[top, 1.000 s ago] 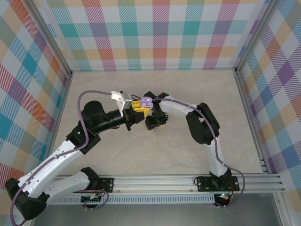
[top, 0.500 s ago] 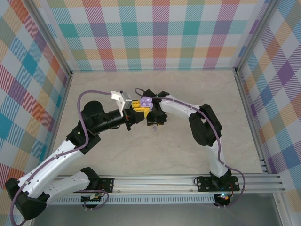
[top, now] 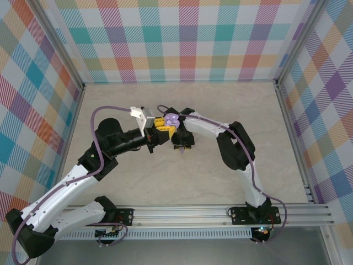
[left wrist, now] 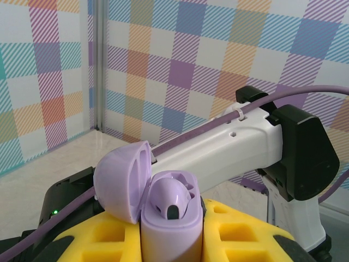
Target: Insert wireless bluetooth earbuds into charging case
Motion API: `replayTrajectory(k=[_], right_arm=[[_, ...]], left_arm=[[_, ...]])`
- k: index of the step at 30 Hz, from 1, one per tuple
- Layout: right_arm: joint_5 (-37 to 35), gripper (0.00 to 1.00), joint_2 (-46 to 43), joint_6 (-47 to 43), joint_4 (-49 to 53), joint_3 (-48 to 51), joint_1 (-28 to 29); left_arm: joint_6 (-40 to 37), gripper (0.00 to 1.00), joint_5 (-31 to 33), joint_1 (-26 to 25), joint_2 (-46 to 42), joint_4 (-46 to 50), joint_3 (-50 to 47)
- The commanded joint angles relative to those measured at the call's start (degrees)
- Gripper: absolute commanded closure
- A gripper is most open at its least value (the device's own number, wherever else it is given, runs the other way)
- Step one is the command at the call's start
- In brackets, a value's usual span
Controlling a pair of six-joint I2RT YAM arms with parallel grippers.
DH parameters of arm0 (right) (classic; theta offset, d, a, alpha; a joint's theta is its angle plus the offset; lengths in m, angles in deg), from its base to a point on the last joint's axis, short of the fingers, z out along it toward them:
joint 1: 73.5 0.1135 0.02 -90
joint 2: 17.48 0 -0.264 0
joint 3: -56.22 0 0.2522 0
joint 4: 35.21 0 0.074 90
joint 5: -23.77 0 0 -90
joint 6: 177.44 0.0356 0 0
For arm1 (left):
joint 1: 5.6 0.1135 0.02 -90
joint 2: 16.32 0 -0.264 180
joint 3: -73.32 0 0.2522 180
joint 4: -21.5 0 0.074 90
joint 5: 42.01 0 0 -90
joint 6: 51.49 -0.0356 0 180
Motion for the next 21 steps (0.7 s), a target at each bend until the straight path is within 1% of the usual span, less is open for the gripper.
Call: replayTrajectory(k=[1, 14, 21], right_arm=[[-0.3, 0.67, 1.3, 1.1, 1.9, -1.4, 0.4], [0.8, 0.68, 3.3, 0.7, 1.8, -2.3, 0.6], [0.7, 0.7, 4.3, 0.9, 2.0, -2.6, 0.8]], left_arm=[[0.1, 0.94, -0.5, -0.9, -1.1, -0.6, 0.6], [0.3, 0.94, -0.4, -0.9, -1.2, -0.6, 0.3], [0.2, 0.94, -0.2, -0.9, -1.5, -0.6, 0.1]])
